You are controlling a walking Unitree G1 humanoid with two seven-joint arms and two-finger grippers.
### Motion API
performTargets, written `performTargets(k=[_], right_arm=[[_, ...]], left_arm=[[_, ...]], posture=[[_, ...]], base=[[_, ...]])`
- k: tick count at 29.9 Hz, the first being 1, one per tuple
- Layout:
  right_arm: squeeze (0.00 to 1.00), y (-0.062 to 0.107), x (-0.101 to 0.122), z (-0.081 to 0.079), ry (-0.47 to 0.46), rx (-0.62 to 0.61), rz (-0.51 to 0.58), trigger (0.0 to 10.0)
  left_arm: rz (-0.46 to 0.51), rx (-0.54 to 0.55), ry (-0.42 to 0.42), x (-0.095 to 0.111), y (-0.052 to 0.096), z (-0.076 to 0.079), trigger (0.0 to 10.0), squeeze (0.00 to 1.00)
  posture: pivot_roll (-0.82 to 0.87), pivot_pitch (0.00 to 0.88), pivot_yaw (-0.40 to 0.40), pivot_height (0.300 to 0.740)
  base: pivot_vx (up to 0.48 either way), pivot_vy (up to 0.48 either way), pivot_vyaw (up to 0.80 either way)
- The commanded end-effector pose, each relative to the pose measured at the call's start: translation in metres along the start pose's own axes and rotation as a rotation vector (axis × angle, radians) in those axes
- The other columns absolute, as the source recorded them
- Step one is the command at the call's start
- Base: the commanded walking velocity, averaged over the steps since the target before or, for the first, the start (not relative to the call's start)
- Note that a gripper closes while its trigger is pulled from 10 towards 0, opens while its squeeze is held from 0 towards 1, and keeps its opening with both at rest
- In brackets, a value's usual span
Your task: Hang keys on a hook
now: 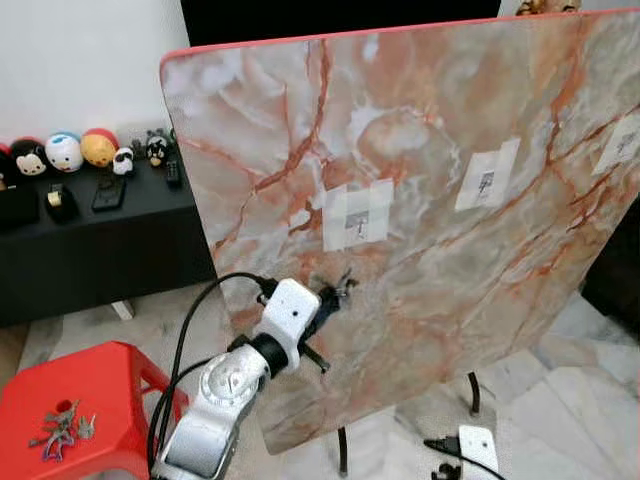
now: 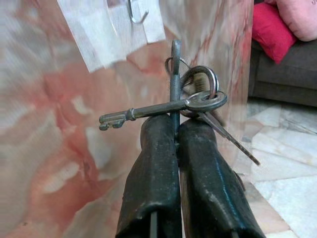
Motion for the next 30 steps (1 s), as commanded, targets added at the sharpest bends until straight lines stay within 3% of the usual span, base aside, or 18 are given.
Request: performTargets(k=[1,6,7,8,9,10,12,19,21,23,25,28,29,30], right_arm=[[0.00,0.000,0.001,-0.001,-0.007,0.000,0.001,10.0],[0.00,0.000,0.002,-0.001,-0.006,0.001,0.003,10.0],[0.00,0.000,0.002,-0.001,-0.004,0.001,0.004,10.0],[0.00,0.000,0.004,-0.001,0.017,-0.001,0.010,10.0],[0.00,0.000,0.004,-0.001,0.025,-0.001,0.012,10.0],[0.00,0.000,0.004,-0.001,0.025,-0.001,0.012,10.0],[0.00,0.000,0.004,0.000,0.022,-0.002,0.009,10.0],[0.00,-0.001,0.005,-0.001,0.035,0.000,0.009,10.0],[0.00,-0.001,0.006,-0.001,0.047,0.000,0.012,10.0],[0.00,-0.001,0.006,-0.001,0.049,0.000,0.013,10.0],[0.00,-0.001,0.006,-0.001,0.052,0.000,0.011,10.0],[0.00,-0.001,0.006,-0.001,0.057,0.002,0.009,10.0],[0.00,-0.001,0.006,-0.001,0.057,0.002,0.009,10.0],[0.00,-0.001,0.006,-0.001,0.059,0.002,0.009,10.0]], left_arm=[[0.041,0.007,-0.027,0.010,0.000,-0.003,10.0,0.00],[0.053,-0.001,-0.041,0.015,-0.001,-0.003,10.0,0.00],[0.051,-0.009,-0.086,0.016,-0.001,-0.003,10.0,0.00],[0.059,-0.076,-0.270,0.023,-0.003,0.005,10.0,0.00],[0.063,-0.103,-0.327,0.026,-0.003,0.008,10.0,0.00],[0.063,-0.103,-0.327,0.026,-0.003,0.008,10.0,0.00],[0.074,-0.124,-0.493,0.032,-0.005,0.009,10.0,0.00],[0.080,-0.094,-0.543,0.034,-0.005,0.003,10.0,0.00],[0.095,-0.071,-0.699,0.038,-0.005,-0.001,10.0,0.00],[0.099,-0.060,-0.768,0.039,-0.005,-0.003,10.0,0.00],[0.123,-0.021,-0.639,0.043,-0.006,-0.007,10.0,0.00],[0.142,-0.036,-0.529,0.044,-0.005,-0.004,10.0,0.00],[0.142,-0.036,-0.529,0.044,-0.005,-0.004,10.0,0.00],[0.150,-0.052,-0.464,0.045,-0.004,-0.001,10.0,0.00]], posture=[[0.06,0.000,-0.049,0.740],[0.06,0.000,-0.052,0.740],[0.05,0.000,-0.051,0.740],[0.05,0.000,-0.053,0.740],[0.05,0.000,-0.053,0.740],[0.05,0.000,-0.053,0.740],[0.06,0.000,-0.055,0.740],[0.06,0.000,-0.055,0.740],[0.06,0.001,-0.055,0.740],[0.06,0.001,-0.055,0.740],[0.06,0.002,-0.056,0.740],[0.06,0.001,-0.055,0.740],[0.06,0.001,-0.055,0.740],[0.06,0.000,-0.056,0.740]], base=[[0.000,0.000,0.00],[0.000,0.000,0.00],[0.000,0.000,0.00],[0.000,0.000,0.00],[0.000,0.000,0.00],[0.000,0.000,0.00],[0.000,0.000,0.00],[0.000,0.000,0.00],[0.000,0.000,0.00],[0.000,0.000,0.00],[0.000,0.000,0.00],[0.000,0.000,0.00],[0.000,0.000,0.00],[0.000,0.000,0.00]])
Point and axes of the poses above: a point about 5 cm out from each wrist's last joint towards the gripper, its own y axis pointing back from the gripper into the wrist, its own x axis along the axis of the wrist's last joint, z = x × y, the point moved 3 cm from there along -y, pointing out of the wrist towards the gripper, and after that the axes turned 4 degrees about -y, right-handed, at the moved point
